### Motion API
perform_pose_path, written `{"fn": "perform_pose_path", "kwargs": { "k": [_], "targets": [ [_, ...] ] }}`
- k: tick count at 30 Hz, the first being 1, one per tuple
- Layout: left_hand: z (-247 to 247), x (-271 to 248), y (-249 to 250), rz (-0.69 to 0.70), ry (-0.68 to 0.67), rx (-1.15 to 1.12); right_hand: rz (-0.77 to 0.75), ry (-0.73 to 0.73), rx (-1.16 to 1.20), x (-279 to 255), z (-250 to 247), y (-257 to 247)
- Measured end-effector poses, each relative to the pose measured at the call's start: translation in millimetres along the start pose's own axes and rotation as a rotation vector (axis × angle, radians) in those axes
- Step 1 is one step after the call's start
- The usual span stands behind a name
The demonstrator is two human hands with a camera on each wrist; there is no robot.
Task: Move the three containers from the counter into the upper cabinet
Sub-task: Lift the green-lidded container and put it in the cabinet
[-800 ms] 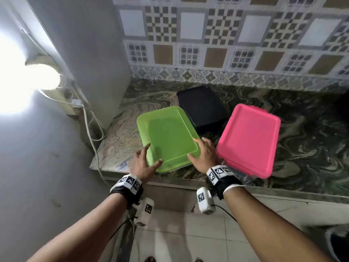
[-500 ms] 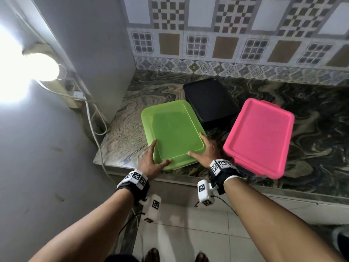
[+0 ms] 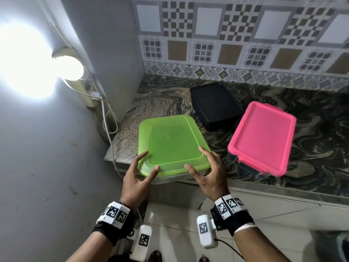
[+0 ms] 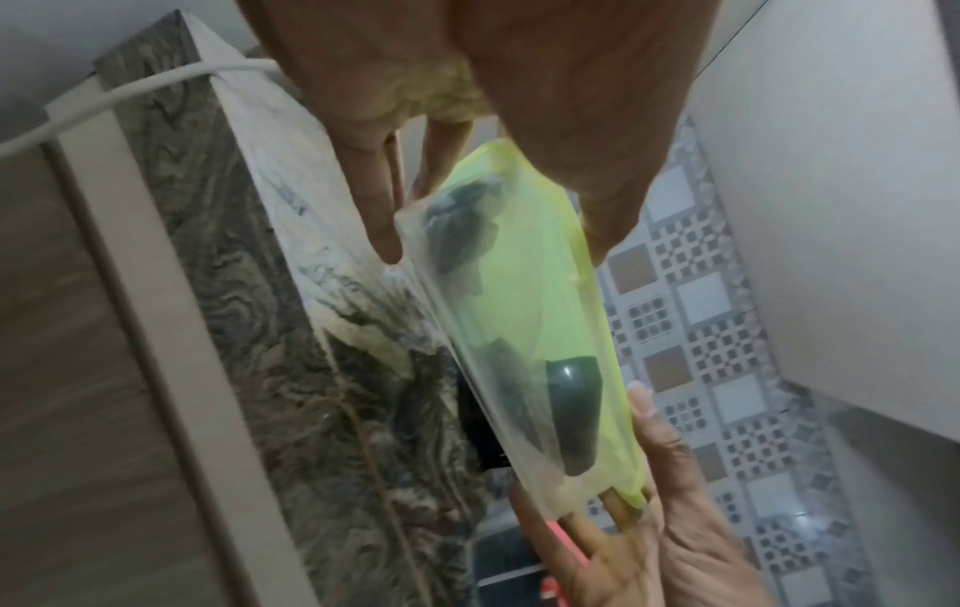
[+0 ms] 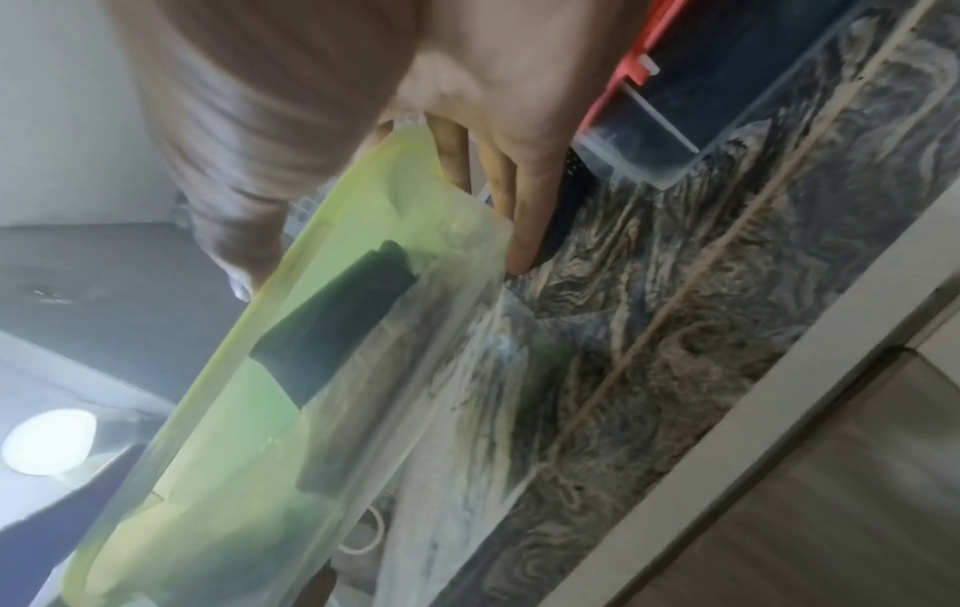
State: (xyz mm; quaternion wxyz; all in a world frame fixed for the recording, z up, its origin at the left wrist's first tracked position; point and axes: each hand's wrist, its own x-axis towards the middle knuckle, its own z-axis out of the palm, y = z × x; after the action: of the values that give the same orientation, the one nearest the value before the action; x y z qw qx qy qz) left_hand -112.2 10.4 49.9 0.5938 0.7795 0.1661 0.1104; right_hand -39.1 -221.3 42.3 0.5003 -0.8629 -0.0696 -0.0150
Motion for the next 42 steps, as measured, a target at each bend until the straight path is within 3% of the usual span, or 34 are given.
{"fn": "perform_pose_path", "kwargs": {
  "k": [7, 11, 16, 18, 22, 24, 26, 29, 37, 42],
  "targets": [
    [-26, -17, 77, 0.241, 0.064, -0.081, -0.114, 0.205, 0.157, -22, -34, -69],
    [-32, -24, 127, 0.385, 0.025, -0.164, -0.187, 0.321, 0.300, -37, -68, -112],
    [-36, -35, 186, 0.555, 0.020, -0.167, -0.335, 0.481, 0.353, -60, -117, -159],
    [-35, -40, 210, 0.633, 0.018, -0.182, -0.422, 0.557, 0.271, -63, -132, -175],
    [-29, -46, 259, 0.733, -0.027, -0.234, -0.481, 0.791, 0.242, -69, -169, -207],
    [-25, -48, 286, 0.784, -0.041, -0.249, -0.554, 0.776, 0.200, -73, -188, -218],
    [-19, -45, 311, 0.832, -0.067, -0.266, -0.577, 0.768, 0.312, -77, -209, -230],
    [-12, -39, 355, 0.883, -0.156, -0.303, -0.609, 0.762, 0.458, -65, -240, -260],
    [20, 21, 487, 1.058, -0.123, -0.208, -0.613, 0.906, 0.136, 13, -331, -331],
    [37, 65, 542, 1.064, -0.182, -0.016, -0.539, 0.922, 0.006, 66, -374, -367]
  ]
}}
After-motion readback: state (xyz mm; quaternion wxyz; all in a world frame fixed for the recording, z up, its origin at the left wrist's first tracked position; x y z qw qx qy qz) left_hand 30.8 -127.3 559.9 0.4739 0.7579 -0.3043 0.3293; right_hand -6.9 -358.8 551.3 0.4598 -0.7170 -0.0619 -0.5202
